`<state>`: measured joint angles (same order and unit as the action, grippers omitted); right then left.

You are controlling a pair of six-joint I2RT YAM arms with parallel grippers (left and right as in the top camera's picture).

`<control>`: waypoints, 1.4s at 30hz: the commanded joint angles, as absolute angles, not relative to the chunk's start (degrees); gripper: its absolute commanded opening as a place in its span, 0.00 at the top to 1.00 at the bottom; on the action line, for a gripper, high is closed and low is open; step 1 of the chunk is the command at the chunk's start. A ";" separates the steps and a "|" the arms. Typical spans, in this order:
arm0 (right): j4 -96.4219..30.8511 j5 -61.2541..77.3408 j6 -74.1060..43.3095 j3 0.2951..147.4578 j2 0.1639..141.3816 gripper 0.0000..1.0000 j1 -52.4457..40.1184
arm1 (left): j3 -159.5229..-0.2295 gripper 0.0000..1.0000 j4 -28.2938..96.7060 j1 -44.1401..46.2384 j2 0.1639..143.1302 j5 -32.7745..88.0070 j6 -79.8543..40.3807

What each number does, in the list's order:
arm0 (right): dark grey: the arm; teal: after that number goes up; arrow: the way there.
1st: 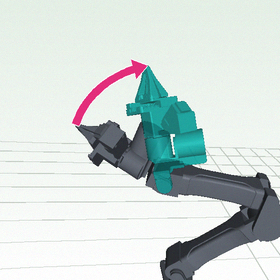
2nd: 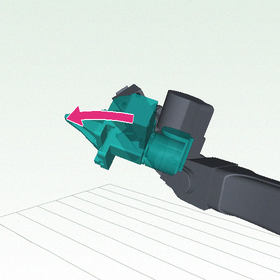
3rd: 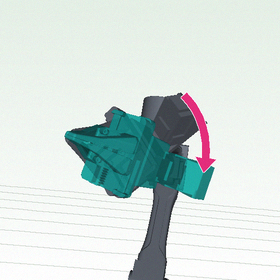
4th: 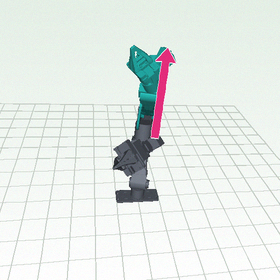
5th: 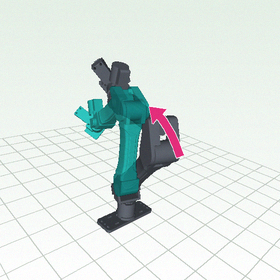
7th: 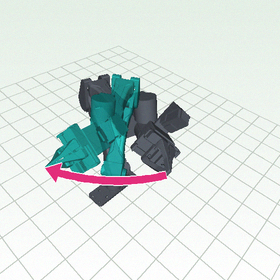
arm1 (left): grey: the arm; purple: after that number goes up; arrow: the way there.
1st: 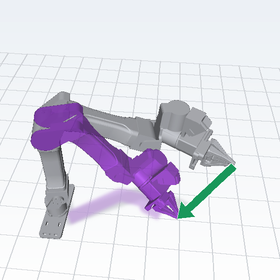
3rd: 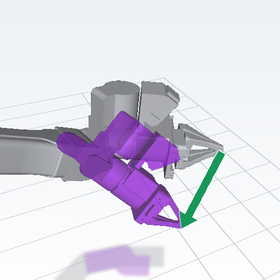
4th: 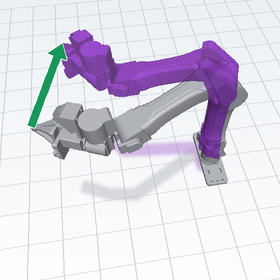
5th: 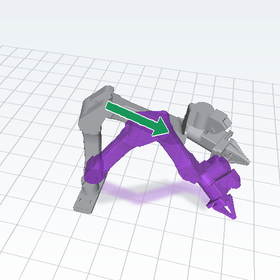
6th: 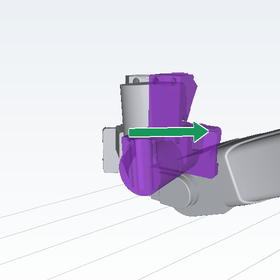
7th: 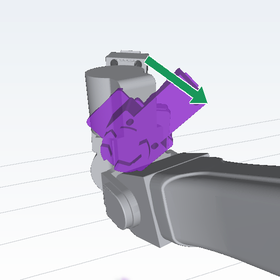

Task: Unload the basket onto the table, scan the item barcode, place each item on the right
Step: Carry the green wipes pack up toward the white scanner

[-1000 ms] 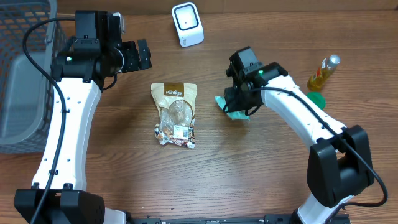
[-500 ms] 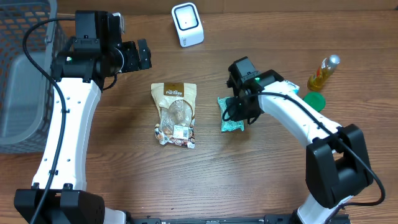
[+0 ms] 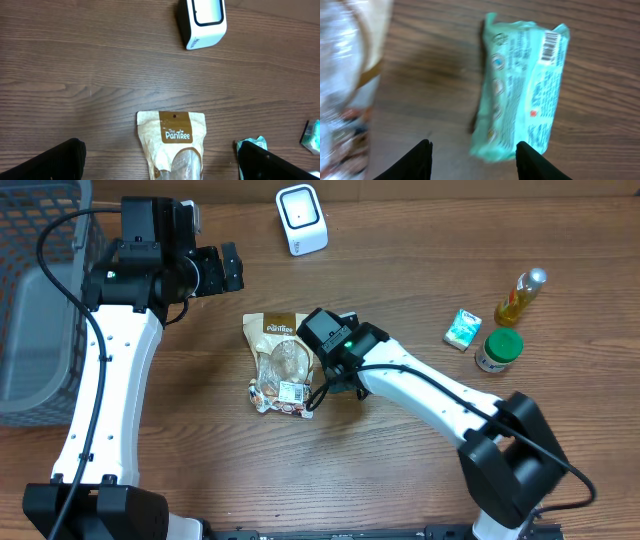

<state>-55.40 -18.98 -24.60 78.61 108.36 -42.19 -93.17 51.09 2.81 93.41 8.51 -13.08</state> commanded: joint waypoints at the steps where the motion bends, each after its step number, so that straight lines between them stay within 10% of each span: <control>1: -55.09 -26.46 -26.94 77.23 112.46 0.49 -42.04 | -93.89 0.00 51.00 3.03 93.43 8.38 -11.77; 15: -53.65 -24.77 -22.24 77.23 119.28 0.51 -42.04 | -93.89 0.00 51.00 3.03 93.43 8.38 -11.75; 23: -54.81 -24.82 -20.47 78.54 119.26 0.92 -41.36 | -93.89 0.01 51.00 3.03 93.43 8.38 -11.77; 32: -60.10 -19.86 -16.99 87.59 112.01 0.96 -37.71 | -93.89 0.00 51.00 3.03 93.43 8.38 -11.77; 42: -57.17 38.17 -7.01 89.41 103.35 0.96 -23.09 | -93.89 0.00 51.00 3.03 93.43 8.38 -11.77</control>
<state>-57.95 12.53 -10.55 88.18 104.57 -27.09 -93.17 51.11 2.81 93.41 8.51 -13.08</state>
